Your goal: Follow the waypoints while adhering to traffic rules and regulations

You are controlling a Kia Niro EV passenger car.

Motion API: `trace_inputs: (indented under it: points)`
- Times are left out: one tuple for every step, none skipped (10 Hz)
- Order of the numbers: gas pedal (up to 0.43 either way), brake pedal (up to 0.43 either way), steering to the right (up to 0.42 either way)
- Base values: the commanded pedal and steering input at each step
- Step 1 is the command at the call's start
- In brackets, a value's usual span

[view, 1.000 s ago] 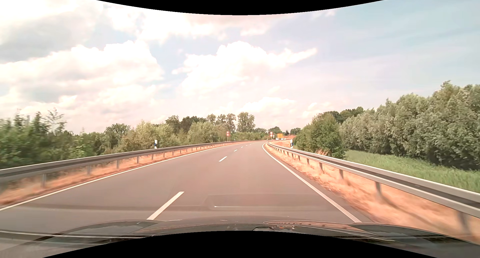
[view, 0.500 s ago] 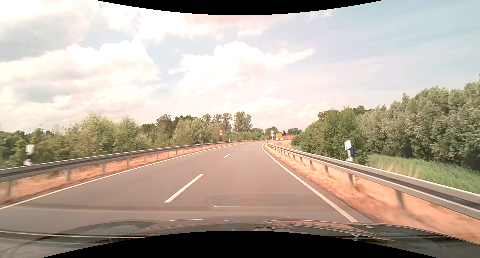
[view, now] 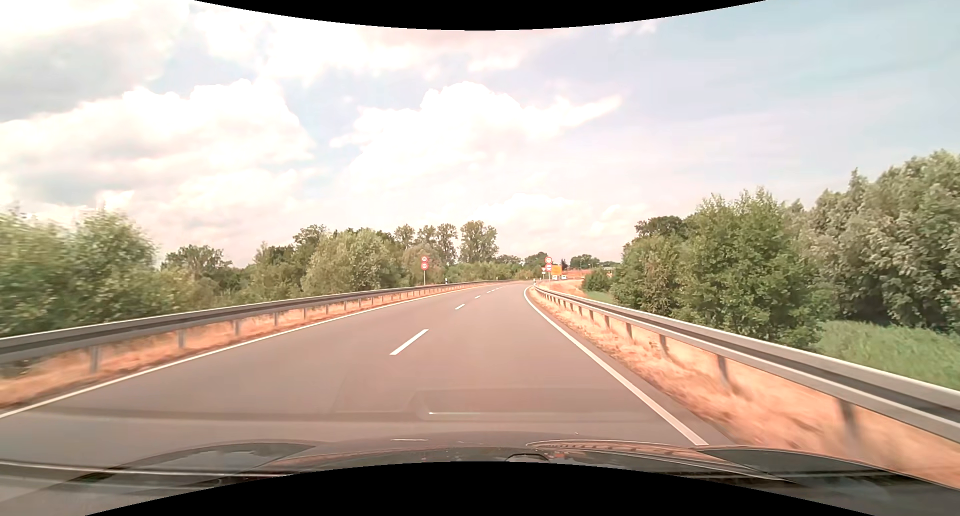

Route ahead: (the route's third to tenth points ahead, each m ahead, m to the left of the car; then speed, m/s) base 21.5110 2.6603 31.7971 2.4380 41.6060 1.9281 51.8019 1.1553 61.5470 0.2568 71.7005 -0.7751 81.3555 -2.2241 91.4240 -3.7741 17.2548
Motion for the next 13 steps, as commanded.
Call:
trace_inputs:
  points:
    - [0.13, 0.0, 0.007]
    - [0.138, 0.0, 0.006]
    - [0.15, 0.0, 0.007]
    - [0.157, 0.0, 0.006]
    - [0.157, 0.0, 0.007]
    - [0.157, 0.0, 0.007]
    - [0.157, 0.0, 0.007]
    - [0.157, 0.0, 0.007]
    - [0.157, 0.0, 0.007]
    - [0.157, 0.0, 0.007]
    - [0.157, 0.0, 0.007]
    - [0.169, 0.0, 0.007]
    - [0.169, 0.0, 0.007]
